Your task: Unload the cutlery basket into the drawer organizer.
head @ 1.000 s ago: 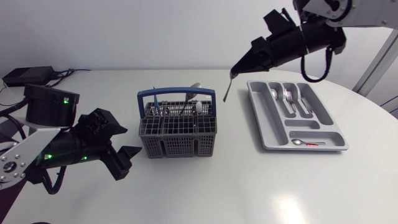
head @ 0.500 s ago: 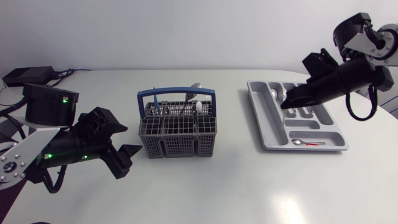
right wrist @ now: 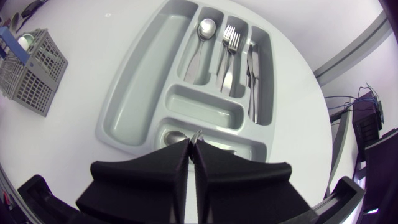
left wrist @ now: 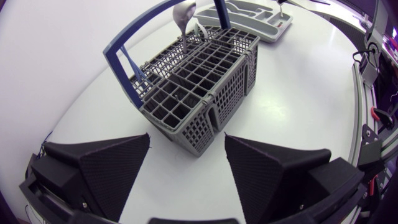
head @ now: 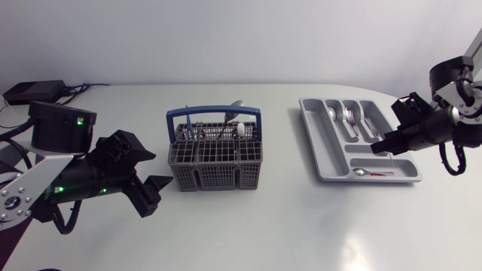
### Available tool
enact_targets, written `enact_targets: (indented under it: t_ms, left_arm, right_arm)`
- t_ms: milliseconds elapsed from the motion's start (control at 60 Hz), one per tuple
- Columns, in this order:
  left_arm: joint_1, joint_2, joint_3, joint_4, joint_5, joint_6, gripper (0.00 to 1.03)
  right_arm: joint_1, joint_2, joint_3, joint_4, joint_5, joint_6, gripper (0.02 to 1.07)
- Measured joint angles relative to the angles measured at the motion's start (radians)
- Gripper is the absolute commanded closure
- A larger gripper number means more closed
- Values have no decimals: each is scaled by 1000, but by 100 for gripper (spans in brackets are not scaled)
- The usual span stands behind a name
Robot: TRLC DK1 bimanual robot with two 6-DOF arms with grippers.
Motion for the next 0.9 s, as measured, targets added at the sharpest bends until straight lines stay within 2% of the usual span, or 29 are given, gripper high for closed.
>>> enact_targets:
  t_ms: [217, 517, 817, 900]
  left_arm:
    - [0, 0, 0, 0, 0, 0, 5]
    - [0, 0, 0, -1, 0, 0, 5]
    - [0, 0, 0, -1, 0, 0, 5]
    - [0, 0, 0, -1, 0, 0, 5]
  right_arm:
    - [-5, 80, -54, 109, 82, -6, 101]
    - [16, 157, -72, 213, 133, -10, 98]
    - [80, 197, -114, 227, 138, 7, 71]
    - [90, 211, -122, 226, 138, 15, 61]
